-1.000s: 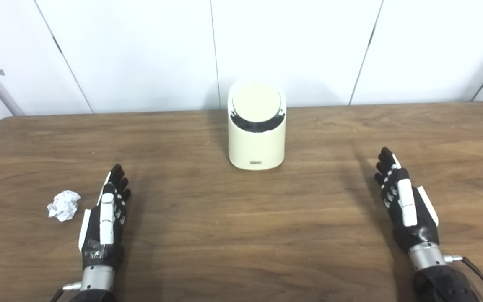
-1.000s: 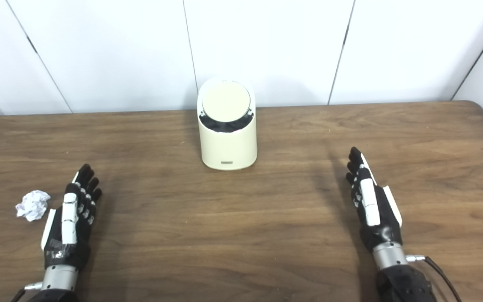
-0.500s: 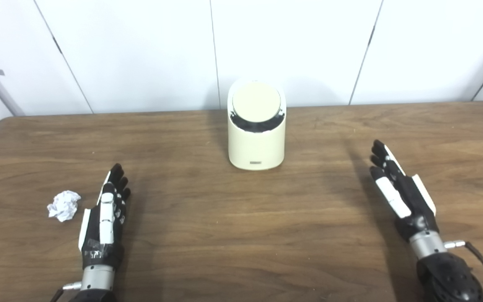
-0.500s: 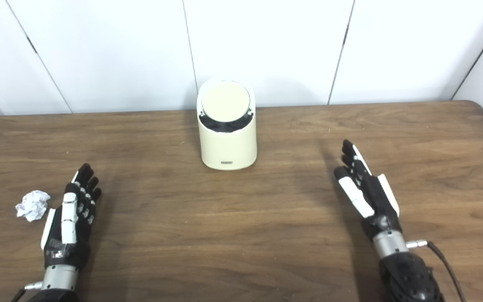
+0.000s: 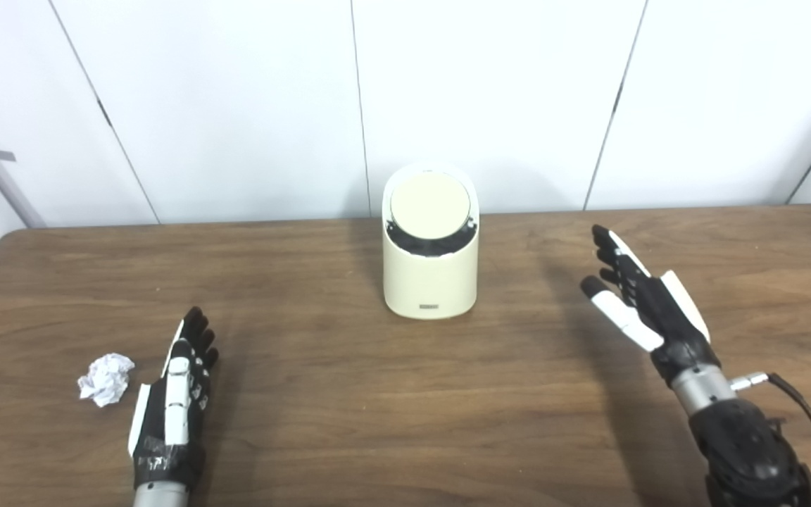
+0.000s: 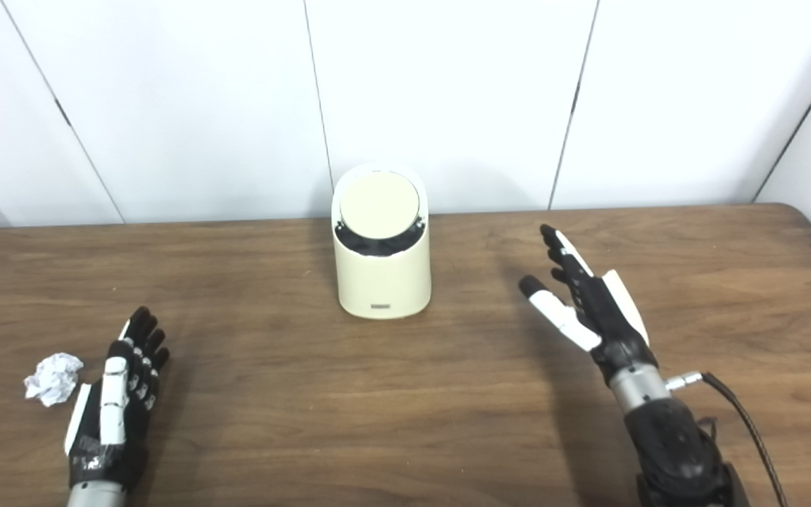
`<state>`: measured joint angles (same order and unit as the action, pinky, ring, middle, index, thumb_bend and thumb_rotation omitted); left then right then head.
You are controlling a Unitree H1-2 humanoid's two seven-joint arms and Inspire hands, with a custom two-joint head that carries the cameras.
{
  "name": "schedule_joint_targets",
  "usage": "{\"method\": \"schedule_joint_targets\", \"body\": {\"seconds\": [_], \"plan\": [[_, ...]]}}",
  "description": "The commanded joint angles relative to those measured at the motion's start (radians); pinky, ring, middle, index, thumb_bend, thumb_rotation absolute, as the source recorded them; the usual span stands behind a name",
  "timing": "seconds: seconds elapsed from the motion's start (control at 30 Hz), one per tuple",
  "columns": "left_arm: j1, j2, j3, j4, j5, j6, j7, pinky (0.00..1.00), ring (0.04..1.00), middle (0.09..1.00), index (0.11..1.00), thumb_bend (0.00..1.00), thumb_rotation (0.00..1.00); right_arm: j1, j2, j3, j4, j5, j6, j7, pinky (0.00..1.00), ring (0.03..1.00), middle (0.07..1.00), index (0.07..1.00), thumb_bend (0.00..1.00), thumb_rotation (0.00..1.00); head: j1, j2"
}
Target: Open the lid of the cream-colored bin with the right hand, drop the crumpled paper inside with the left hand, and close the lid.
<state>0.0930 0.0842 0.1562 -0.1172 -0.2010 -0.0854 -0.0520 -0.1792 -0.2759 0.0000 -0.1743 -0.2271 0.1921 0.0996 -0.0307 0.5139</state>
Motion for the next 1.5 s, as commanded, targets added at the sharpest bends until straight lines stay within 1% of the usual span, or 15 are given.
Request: {"method": "schedule_joint_targets", "body": {"seconds": [0.0,0.13,0.23,0.3,0.4,0.47,0.7,0.83,0.9,1.0,1.03,1.1,1.33,1.4,1.47], "plan": [[0.002,-0.001,-0.008,0.018,0.012,-0.038,-0.007,1.0,1.0,1.0,0.999,0.38,0.96,-0.06,-0.028,0.007,-0.041,-0.037,-0.003,0.0,0.92,0.954,0.966,0.941,0.71,0.79,-0.002,-0.001],[0.009,-0.002,-0.013,0.017,0.016,-0.042,-0.007,1.0,1.0,1.0,1.0,0.37,0.97,-0.106,-0.026,0.021,-0.041,-0.068,0.03,0.003,0.9,0.948,0.965,0.933,0.74,0.73,-0.002,-0.005],[0.011,-0.004,-0.015,0.018,0.016,-0.045,-0.007,1.0,1.0,1.0,1.0,0.35,0.98,-0.142,-0.019,0.029,-0.045,-0.082,0.067,0.009,0.9,0.945,0.96,0.926,0.8,0.67,-0.001,-0.007],[0.013,-0.006,-0.016,0.018,0.015,-0.045,-0.008,1.0,1.0,1.0,1.0,0.35,0.98,-0.165,-0.016,0.037,-0.046,-0.095,0.087,0.008,0.89,0.93,0.944,0.917,0.85,0.6,-0.001,-0.008],[0.016,-0.009,-0.019,0.015,0.016,-0.041,-0.005,1.0,1.0,1.0,1.0,0.34,0.98,-0.191,-0.013,0.05,-0.049,-0.115,0.116,0.007,0.88,0.921,0.937,0.913,0.88,0.56,0.0,-0.01],[0.017,-0.011,-0.021,0.015,0.019,-0.04,-0.004,1.0,1.0,1.0,1.0,0.33,0.99,-0.217,-0.017,0.066,-0.048,-0.14,0.145,0.016,0.89,0.928,0.94,0.918,0.89,0.53,0.001,-0.012],[0.015,-0.015,-0.021,0.024,0.018,-0.047,-0.003,1.0,1.0,1.0,1.0,0.3,1.0,-0.313,-0.017,0.105,-0.015,-0.181,0.19,0.034,0.9,0.94,0.94,0.933,0.94,0.52,0.001,-0.014],[0.012,-0.015,-0.022,0.033,0.014,-0.054,-0.008,1.0,1.0,1.0,1.0,0.31,1.0,-0.369,-0.025,0.133,-0.001,-0.216,0.233,0.058,0.86,0.93,0.943,0.928,0.95,0.53,-0.001,-0.015],[0.011,-0.017,-0.021,0.038,0.02,-0.057,-0.003,1.0,1.0,1.0,1.0,0.31,0.97,-0.39,-0.029,0.144,0.001,-0.223,0.248,0.073,0.85,0.929,0.948,0.924,0.95,0.55,0.0,-0.016],[0.01,-0.017,-0.022,0.04,0.031,-0.056,0.002,1.0,1.0,1.0,1.0,0.32,0.97,-0.424,-0.037,0.168,0.002,-0.256,0.27,0.102,0.83,0.927,0.95,0.924,0.93,0.54,-0.002,-0.017],[0.011,-0.018,-0.022,0.038,0.031,-0.053,0.003,1.0,1.0,1.0,1.0,0.32,0.97,-0.437,-0.04,0.177,0.005,-0.264,0.268,0.107,0.82,0.925,0.949,0.924,0.93,0.54,-0.001,-0.016],[0.011,-0.02,-0.021,0.036,0.028,-0.048,0.004,1.0,1.0,1.0,1.0,0.31,0.97,-0.458,-0.042,0.19,0.015,-0.272,0.252,0.11,0.83,0.927,0.946,0.916,0.89,0.49,-0.001,-0.016],[0.009,-0.019,-0.017,0.038,0.027,-0.054,-0.001,1.0,1.0,1.0,1.0,0.3,0.97,-0.526,-0.056,0.235,0.103,-0.304,0.172,0.11,0.82,0.912,0.922,0.913,0.86,0.44,-0.005,-0.015],[0.008,-0.017,-0.016,0.039,0.024,-0.053,-0.003,1.0,1.0,1.0,1.0,0.3,0.97,-0.54,-0.058,0.245,0.118,-0.31,0.169,0.115,0.83,0.922,0.927,0.917,0.86,0.45,-0.007,-0.015],[0.006,-0.017,-0.015,0.04,0.025,-0.051,-0.003,1.0,1.0,1.0,0.999,0.31,0.96,-0.556,-0.057,0.258,0.121,-0.328,0.189,0.128,0.83,0.926,0.931,0.92,0.86,0.45,-0.008,-0.015]]}}
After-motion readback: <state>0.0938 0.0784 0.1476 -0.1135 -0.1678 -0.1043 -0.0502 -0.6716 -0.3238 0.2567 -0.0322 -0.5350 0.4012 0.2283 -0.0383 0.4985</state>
